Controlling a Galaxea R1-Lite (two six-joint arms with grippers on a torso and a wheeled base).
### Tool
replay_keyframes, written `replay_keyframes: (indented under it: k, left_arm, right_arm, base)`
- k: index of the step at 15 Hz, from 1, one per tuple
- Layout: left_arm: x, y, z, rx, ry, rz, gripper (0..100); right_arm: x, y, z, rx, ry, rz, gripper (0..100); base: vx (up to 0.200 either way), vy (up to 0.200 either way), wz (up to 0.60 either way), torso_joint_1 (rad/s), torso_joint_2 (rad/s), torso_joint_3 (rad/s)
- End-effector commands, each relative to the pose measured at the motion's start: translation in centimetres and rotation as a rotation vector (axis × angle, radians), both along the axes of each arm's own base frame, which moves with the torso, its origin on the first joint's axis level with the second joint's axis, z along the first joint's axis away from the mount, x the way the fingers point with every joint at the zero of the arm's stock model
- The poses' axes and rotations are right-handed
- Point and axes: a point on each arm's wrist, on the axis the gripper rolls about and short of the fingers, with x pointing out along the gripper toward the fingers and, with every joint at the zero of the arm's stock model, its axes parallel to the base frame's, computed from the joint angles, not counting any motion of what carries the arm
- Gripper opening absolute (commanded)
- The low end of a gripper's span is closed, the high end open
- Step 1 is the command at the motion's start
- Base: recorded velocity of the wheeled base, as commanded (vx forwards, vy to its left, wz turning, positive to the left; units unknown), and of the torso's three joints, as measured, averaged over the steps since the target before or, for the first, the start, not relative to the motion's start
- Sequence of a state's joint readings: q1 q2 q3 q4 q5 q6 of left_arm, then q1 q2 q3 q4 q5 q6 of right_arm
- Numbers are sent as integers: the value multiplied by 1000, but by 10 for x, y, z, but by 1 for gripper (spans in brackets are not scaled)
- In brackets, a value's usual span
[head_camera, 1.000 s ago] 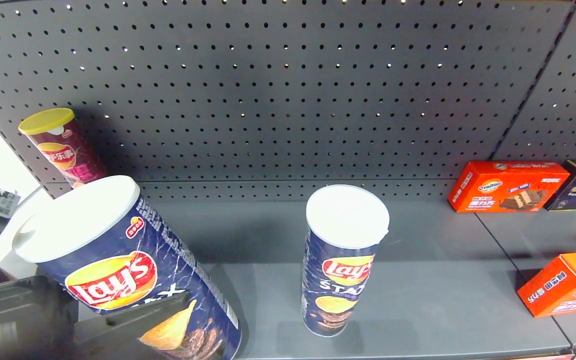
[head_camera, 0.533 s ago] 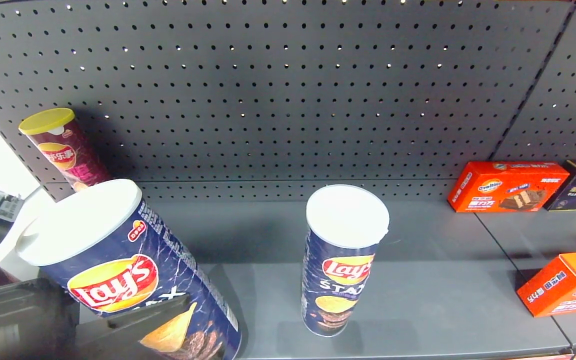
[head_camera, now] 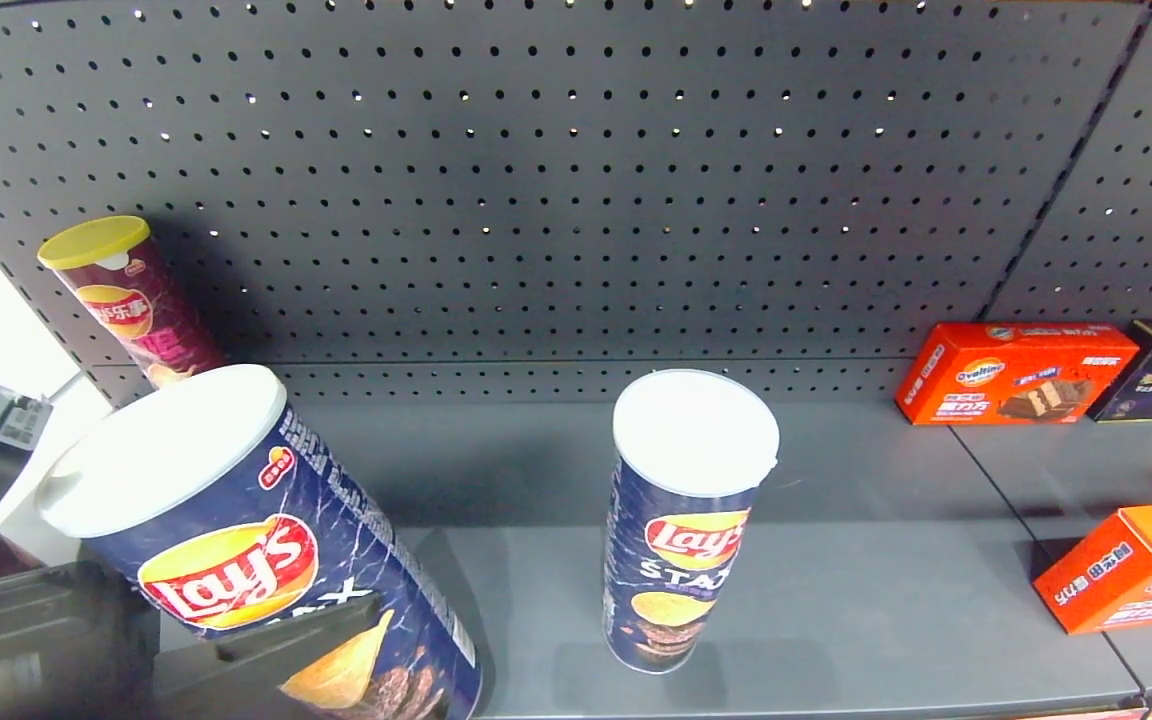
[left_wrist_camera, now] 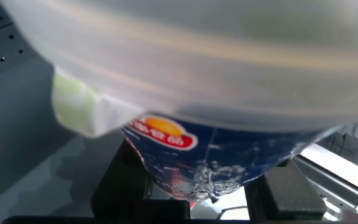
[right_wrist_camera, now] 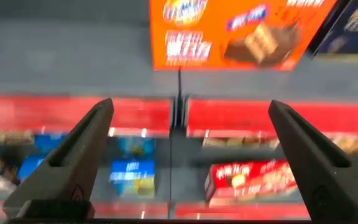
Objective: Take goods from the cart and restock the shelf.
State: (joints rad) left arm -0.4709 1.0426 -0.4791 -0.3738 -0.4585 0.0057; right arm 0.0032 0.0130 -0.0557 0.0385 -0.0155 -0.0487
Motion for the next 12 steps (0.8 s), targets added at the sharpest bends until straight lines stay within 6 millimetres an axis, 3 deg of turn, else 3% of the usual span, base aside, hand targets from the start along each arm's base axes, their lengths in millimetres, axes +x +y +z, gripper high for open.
replay_keyframes:
  k: [1, 12]
  left_arm:
    - [0, 0, 0, 0, 0, 1, 0]
    - [0, 0, 3, -5, -11, 3, 0]
  right_arm:
    - [2, 0, -5, 1, -25, 6, 100]
    - [4, 1, -12, 36, 12, 34, 100]
  base:
    - [0, 0, 0, 0, 0, 0]
    - [0, 0, 0, 0, 0, 0]
